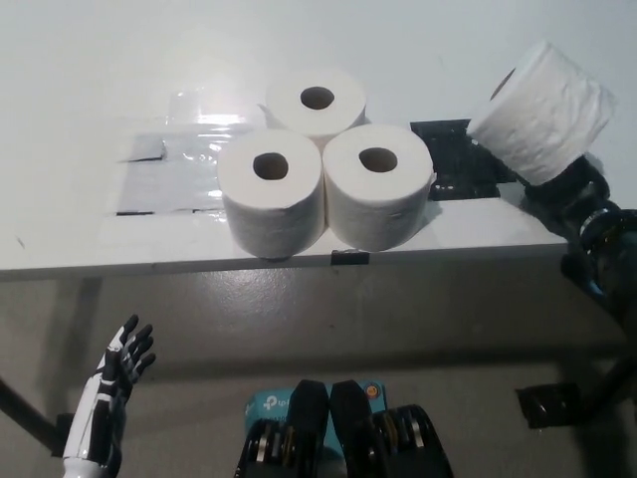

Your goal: A few rolls of toilet paper are kept infront of the robot and the robot uses its right hand to lift one of the rolls and and places it on top of the other rolls to stack it.

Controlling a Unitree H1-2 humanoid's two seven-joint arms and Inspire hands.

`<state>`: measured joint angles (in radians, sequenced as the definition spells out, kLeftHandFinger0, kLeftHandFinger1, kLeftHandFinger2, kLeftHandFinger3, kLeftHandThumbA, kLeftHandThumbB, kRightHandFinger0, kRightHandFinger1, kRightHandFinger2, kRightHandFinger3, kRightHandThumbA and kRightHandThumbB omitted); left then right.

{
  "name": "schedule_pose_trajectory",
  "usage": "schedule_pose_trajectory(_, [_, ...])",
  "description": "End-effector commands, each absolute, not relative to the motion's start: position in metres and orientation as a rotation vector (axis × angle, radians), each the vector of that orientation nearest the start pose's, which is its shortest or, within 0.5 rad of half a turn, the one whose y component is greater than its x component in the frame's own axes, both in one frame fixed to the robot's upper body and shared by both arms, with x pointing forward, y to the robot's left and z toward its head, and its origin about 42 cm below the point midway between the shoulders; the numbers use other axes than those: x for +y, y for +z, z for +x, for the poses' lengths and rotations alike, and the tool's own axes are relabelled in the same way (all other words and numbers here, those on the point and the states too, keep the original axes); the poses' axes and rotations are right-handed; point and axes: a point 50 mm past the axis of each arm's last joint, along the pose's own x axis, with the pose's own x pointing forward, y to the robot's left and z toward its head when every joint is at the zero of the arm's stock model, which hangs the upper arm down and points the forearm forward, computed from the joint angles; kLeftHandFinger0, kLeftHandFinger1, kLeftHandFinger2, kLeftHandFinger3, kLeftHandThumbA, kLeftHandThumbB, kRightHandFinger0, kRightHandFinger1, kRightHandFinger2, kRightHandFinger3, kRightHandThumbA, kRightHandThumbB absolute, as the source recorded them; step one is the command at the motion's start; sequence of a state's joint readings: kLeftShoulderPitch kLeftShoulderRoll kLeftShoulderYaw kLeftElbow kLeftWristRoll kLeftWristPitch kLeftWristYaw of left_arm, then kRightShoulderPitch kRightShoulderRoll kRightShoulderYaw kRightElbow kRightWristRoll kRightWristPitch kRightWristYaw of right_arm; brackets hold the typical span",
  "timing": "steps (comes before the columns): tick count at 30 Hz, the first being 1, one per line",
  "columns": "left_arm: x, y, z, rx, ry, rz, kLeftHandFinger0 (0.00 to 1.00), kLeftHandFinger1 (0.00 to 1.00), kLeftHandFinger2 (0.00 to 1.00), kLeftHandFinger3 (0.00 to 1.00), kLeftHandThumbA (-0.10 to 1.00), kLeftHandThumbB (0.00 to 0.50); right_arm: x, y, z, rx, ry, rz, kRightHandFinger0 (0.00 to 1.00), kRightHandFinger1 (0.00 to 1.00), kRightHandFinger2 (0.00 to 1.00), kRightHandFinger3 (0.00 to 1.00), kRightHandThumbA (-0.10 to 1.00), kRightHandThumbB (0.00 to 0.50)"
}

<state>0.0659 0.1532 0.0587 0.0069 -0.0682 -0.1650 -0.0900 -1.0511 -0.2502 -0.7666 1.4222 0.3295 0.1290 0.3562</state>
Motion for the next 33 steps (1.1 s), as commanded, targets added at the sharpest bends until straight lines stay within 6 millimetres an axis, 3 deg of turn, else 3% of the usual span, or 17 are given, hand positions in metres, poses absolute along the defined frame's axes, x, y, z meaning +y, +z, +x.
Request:
schedule_pose_trajectory(1, [0.283, 0.104, 0.26, -0.162, -0.026, 0.119, 1.0, 1.0, 1.0, 1.0, 1.0, 0.135, -0.283, 0.254, 0.571, 0.078, 0.198, 0.909, 0.0, 0.0, 0.0, 0.0, 1.0, 0.177])
schedule_pose_trajectory(5, [0.282, 0.105, 0.261, -0.159, -0.03, 0.118, 1.0, 1.0, 1.0, 1.0, 1.0, 0.137, -0.282, 0.281, 0.578, 0.049, 0.263, 0.88, 0.0, 0.0, 0.0, 0.0, 1.0, 0.161])
schedule_pose_trajectory(8, [0.283, 0.105, 0.262, -0.167, -0.036, 0.119, 1.0, 1.0, 1.0, 1.0, 1.0, 0.136, -0.28, 0.313, 0.585, -0.001, 0.319, 0.821, 0.0, 0.0, 0.0, 0.0, 1.0, 0.171])
schedule_pose_trajectory(9, [0.283, 0.105, 0.262, -0.168, -0.037, 0.12, 1.0, 1.0, 1.0, 1.0, 1.0, 0.135, -0.28, 0.314, 0.585, -0.003, 0.321, 0.821, 0.0, 0.0, 0.0, 0.0, 1.0, 0.171])
schedule_pose_trajectory(10, [0.283, 0.105, 0.262, -0.164, -0.039, 0.114, 1.0, 1.0, 1.0, 1.0, 1.0, 0.141, -0.281, 0.326, 0.587, -0.002, 0.349, 0.806, 0.0, 0.0, 0.0, 0.0, 1.0, 0.206])
schedule_pose_trajectory(13, [0.283, 0.106, 0.262, -0.166, -0.036, 0.126, 1.0, 1.0, 1.0, 1.0, 1.0, 0.139, -0.283, 0.345, 0.589, -0.002, 0.348, 0.759, 0.0, 0.0, 0.0, 0.0, 1.0, 0.189])
schedule_pose_trajectory(19, [0.283, 0.107, 0.261, -0.159, -0.045, 0.12, 1.0, 1.0, 1.0, 1.0, 1.0, 0.148, -0.284, 0.367, 0.592, -0.015, 0.355, 0.501, 0.0, 0.0, 0.0, 0.0, 1.0, 0.167])
schedule_pose_trajectory(23, [0.282, 0.107, 0.262, -0.163, -0.044, 0.123, 1.0, 1.0, 1.0, 1.0, 1.0, 0.118, -0.273, 0.383, 0.595, -0.004, 0.332, 0.294, 0.0, 0.0, 0.0, 0.0, 1.0, 0.14])
schedule_pose_trajectory(33, [0.28, 0.108, 0.263, -0.166, -0.052, 0.13, 1.0, 1.0, 1.0, 1.0, 1.0, 0.108, -0.246, 0.387, 0.6, 0.068, 0.278, -0.051, 0.0, 0.0, 0.0, 0.0, 1.0, 0.162])
